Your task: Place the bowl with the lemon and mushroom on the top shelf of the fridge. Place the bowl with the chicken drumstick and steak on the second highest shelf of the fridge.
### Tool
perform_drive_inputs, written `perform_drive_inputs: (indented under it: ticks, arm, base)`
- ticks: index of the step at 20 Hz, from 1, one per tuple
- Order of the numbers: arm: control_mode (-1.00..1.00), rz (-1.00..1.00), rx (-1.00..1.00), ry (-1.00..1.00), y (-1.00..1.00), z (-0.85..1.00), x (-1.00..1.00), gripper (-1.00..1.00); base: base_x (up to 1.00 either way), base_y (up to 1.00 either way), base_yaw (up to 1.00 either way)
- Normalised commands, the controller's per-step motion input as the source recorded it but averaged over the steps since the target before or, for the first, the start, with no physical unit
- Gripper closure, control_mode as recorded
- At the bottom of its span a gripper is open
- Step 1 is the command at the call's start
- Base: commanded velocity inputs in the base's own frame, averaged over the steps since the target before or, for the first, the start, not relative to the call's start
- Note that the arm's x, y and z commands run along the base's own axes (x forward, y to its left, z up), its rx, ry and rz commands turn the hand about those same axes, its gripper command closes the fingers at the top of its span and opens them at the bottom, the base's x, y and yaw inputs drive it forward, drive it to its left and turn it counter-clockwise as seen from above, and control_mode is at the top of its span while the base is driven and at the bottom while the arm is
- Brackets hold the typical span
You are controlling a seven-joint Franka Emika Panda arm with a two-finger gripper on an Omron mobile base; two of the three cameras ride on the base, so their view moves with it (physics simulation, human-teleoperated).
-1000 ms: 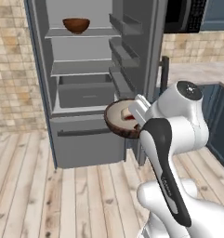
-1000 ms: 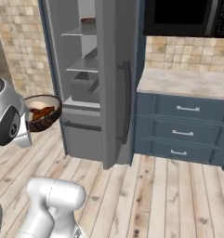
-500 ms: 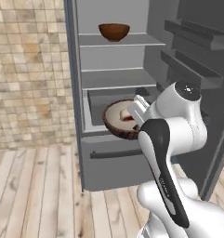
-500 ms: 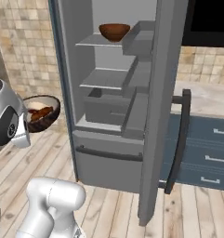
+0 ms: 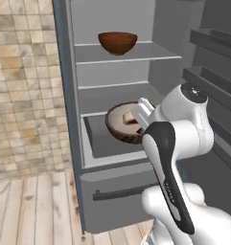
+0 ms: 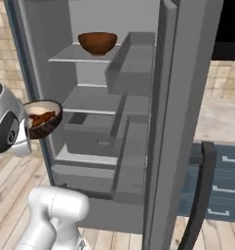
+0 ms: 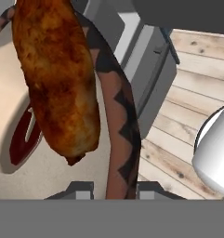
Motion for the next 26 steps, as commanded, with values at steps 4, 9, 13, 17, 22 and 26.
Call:
perform_drive_inputs:
  ticks: [4,9,13,17,22,26]
  arm:
    - [1.0,0.0,0.0,0.0,0.0,0.0,0.0,1.0]
    - [1.0,0.0,0.0,0.0,0.0,0.0,0.0,1.0]
    - [-1.0,-0.01,0.0,0.0,0.0,-0.05,0.22,1.0]
    - [-1.0,0.0,0.0,-0.02,-0.08,-0.38,0.53,1.0]
    - [-1.0,0.0,0.0,-0.01,-0.16,-0.33,0.81,1.0]
    - [-1.0,0.0,0.0,0.0,-0.28,-0.33,0.78,1.0]
  base:
    - [0.84,0.27,-0.11]
    - [0.55,0.0,-0.16]
    - [0.27,0.0,-0.06]
    - [0.0,0.0,0.0]
    - [0.0,0.0,0.0]
    - [0.0,0.0,0.0]
